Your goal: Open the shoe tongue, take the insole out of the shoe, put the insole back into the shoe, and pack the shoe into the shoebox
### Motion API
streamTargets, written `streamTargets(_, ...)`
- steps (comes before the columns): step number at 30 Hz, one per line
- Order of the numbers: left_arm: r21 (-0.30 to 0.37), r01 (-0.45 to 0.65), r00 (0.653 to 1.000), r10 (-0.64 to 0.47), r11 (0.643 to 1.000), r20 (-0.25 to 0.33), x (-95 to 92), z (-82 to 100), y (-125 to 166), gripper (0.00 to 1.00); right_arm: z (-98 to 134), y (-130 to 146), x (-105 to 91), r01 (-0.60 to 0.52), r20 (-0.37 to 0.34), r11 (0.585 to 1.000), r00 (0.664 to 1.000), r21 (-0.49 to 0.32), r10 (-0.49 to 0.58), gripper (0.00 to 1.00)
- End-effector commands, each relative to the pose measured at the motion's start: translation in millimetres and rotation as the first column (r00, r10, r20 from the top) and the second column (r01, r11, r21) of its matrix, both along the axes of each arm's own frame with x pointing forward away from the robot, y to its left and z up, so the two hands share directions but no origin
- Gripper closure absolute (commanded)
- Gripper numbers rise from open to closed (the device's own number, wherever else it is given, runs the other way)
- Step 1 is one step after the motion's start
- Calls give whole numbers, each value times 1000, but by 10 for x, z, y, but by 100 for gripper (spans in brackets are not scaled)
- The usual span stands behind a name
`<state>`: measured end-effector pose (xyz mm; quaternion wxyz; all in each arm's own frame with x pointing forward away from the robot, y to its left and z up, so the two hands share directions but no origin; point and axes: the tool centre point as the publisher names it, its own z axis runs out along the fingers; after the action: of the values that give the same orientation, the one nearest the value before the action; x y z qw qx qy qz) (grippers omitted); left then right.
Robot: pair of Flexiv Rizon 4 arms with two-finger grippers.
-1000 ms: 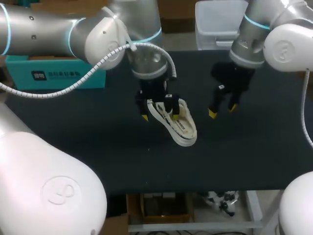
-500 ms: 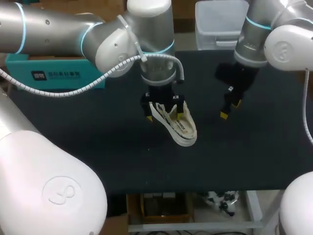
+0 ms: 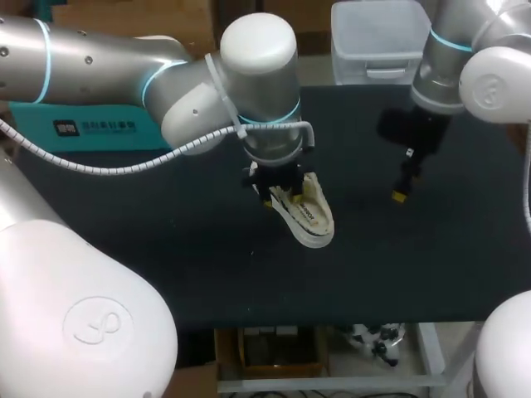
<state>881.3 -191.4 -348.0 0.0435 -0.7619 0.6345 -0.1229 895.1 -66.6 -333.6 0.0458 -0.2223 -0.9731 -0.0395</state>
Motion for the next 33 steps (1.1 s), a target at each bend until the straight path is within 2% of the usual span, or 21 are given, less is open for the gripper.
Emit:
streamTargets(1,21,-13,1000,12,1000,20,9,-24,-92,100,12,-55,-40,-61,14,998,998,0,61,0)
streamTargets(4,24,-10,1000,9,1000,23,22,-26,-115,100,34,-122,-51,-96,-5,995,995,18,96,0)
streamTargets(9,5,45,999,-45,999,6,72,-16,-95,100,34,-122,-51,-96,-5,995,995,18,96,0)
streamTargets(14,-52,128,992,-128,990,4,130,108,19,100,34,-122,-51,-96,-5,995,995,18,96,0)
streamTargets(19,-64,206,979,-206,976,12,192,265,141,100,34,-122,-51,-96,-5,995,995,18,96,0)
streamTargets(23,-59,313,950,-313,948,11,269,441,259,100,61,-98,-44,-106,6,994,994,-3,106,0)
streamTargets(24,-57,342,940,-342,938,13,288,474,284,100,93,-71,-46,-156,25,988,987,-13,156,0)
streamTargets(26,-57,394,919,-394,917,18,331,554,345,100,151,-22,-33,-182,22,982,983,-52,183,0)
streamTargets(30,-43,536,844,-536,843,17,409,782,484,100,254,83,-53,-339,55,930,936,-142,349,0)
streamTargets(32,-31,580,815,-579,814,29,451,890,553,100,301,97,-69,-363,90,921,922,-144,377,0)
streamTargets(33,-28,615,789,-614,788,29,469,945,588,100,321,101,-83,-379,106,913,912,-151,396,0)
